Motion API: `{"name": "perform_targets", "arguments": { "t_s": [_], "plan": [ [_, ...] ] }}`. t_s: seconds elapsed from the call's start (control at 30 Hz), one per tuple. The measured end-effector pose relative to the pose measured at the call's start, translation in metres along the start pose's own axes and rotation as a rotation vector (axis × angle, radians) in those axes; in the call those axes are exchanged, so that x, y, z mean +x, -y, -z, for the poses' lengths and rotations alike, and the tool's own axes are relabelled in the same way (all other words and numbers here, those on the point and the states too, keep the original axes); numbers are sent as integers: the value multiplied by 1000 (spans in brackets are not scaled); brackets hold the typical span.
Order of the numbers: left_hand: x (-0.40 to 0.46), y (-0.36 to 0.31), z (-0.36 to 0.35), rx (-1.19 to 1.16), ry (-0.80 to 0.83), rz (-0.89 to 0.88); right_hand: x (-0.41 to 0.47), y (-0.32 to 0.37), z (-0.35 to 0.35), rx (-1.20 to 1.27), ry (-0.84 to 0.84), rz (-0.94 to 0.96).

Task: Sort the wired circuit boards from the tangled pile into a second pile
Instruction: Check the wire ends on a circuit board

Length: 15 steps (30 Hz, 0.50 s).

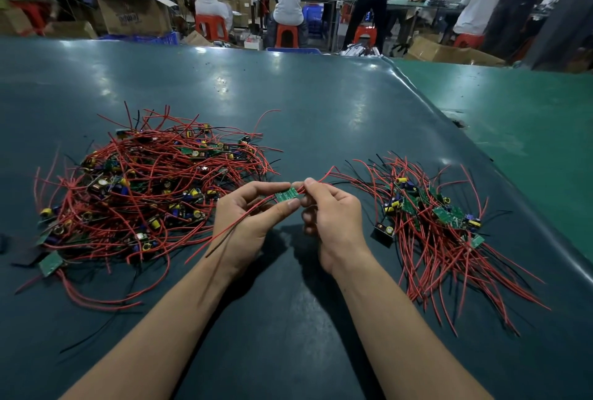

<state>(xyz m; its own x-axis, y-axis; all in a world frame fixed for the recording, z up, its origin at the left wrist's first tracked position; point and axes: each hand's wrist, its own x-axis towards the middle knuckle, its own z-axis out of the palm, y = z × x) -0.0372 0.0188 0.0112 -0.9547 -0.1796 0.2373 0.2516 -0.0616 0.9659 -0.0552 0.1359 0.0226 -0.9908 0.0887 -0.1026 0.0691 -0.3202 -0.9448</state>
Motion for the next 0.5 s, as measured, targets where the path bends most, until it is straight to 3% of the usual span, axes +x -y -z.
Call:
{"name": "perform_targets", "arguments": {
  "t_s": [0.5],
  "plan": [
    [-6,-6,-1,90,50,2,15,6,15,198,-166,-68]
  ]
}}
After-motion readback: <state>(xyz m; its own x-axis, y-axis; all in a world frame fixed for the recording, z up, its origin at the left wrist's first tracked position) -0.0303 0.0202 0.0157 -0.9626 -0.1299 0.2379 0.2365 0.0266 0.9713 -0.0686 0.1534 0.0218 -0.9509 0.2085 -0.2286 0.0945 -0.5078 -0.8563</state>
